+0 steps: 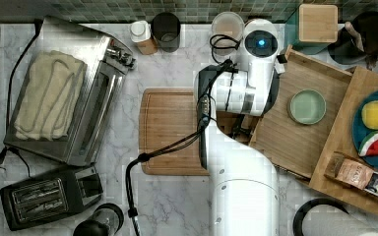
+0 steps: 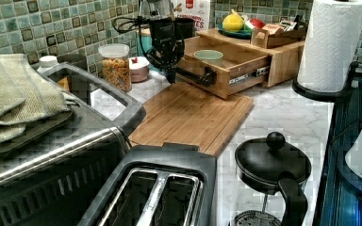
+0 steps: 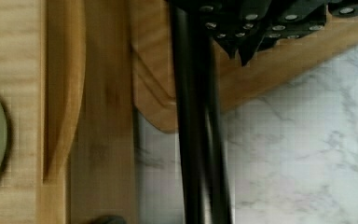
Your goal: Close the drawer.
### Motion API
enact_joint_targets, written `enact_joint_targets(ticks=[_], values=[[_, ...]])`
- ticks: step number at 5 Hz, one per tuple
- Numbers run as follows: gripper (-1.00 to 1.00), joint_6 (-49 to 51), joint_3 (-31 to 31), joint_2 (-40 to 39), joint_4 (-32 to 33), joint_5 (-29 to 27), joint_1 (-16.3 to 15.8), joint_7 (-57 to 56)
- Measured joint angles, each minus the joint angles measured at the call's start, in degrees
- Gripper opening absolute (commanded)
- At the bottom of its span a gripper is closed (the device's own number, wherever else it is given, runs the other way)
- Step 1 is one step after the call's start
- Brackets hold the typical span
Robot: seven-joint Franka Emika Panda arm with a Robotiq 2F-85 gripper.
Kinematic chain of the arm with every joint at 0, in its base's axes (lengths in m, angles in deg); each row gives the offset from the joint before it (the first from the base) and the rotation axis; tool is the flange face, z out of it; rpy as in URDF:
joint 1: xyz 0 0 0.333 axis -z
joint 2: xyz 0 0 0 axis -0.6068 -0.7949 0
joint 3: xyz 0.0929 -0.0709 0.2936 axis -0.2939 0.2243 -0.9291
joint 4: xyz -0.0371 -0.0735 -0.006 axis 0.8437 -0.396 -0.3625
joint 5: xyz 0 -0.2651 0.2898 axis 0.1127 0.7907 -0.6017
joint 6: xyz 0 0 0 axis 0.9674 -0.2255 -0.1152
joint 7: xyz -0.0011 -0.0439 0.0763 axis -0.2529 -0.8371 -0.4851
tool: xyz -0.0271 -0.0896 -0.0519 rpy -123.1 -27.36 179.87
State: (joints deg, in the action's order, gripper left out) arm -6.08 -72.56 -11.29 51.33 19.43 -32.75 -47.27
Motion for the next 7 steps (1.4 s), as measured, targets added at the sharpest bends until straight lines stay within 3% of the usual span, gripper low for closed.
enact_joint_targets(ticks=[3,7], values=[[-1.00,1.89,1.36,0.48,-0.62,-0.58,1.43,-4.83],[-1.00,2.62,3.93,-0.56,-2.57,-1.01,8.04,-13.67]])
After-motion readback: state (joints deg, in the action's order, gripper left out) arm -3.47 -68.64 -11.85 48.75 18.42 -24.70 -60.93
